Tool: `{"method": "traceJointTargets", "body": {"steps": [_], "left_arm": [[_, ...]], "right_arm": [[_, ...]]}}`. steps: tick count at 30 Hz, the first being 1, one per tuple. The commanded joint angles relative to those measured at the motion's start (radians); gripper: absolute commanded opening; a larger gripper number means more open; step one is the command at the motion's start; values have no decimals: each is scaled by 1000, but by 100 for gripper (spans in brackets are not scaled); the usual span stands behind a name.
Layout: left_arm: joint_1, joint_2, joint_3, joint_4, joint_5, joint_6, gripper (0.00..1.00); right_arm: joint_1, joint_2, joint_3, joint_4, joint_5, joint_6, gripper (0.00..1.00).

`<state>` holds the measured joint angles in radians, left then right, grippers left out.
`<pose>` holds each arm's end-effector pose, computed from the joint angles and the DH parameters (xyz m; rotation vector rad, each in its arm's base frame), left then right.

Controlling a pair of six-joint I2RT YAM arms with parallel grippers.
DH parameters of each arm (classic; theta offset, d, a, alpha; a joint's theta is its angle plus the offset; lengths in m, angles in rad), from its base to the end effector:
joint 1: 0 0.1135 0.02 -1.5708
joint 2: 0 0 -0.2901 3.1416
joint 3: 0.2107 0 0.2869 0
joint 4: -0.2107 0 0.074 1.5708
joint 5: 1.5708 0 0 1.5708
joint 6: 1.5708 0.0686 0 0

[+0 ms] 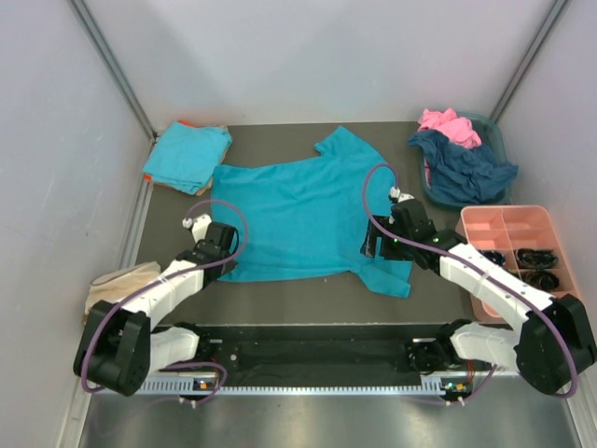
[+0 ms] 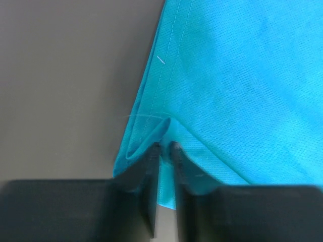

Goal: Fold and stack the t-shirts
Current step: Flatten the tshirt out

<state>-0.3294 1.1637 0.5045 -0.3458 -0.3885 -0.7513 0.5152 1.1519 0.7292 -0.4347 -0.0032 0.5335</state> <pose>0.2330 -0.0522 0.1394 -0.6537 2.3799 0.0472 0.2399 0.1361 0.2103 0.0213 2.4854 0.4671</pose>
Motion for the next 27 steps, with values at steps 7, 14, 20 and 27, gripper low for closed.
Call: {"method": "traceJointTargets", "body": {"steps": [7, 14, 20, 27], "left_arm": [[-3, -128, 63, -91, 29, 12, 0], [-5, -248, 63, -209, 79, -8, 0], [-16, -317, 48, -281, 167, -60, 0], [-62, -375, 51, -375, 224, -183, 0]], "right_arm": [[11, -4, 16, 43, -6, 0, 79], [9, 12, 22, 63, -30, 0, 79], [9, 31, 26, 77, -47, -10, 79], [9, 40, 26, 94, -70, -13, 79]]}}
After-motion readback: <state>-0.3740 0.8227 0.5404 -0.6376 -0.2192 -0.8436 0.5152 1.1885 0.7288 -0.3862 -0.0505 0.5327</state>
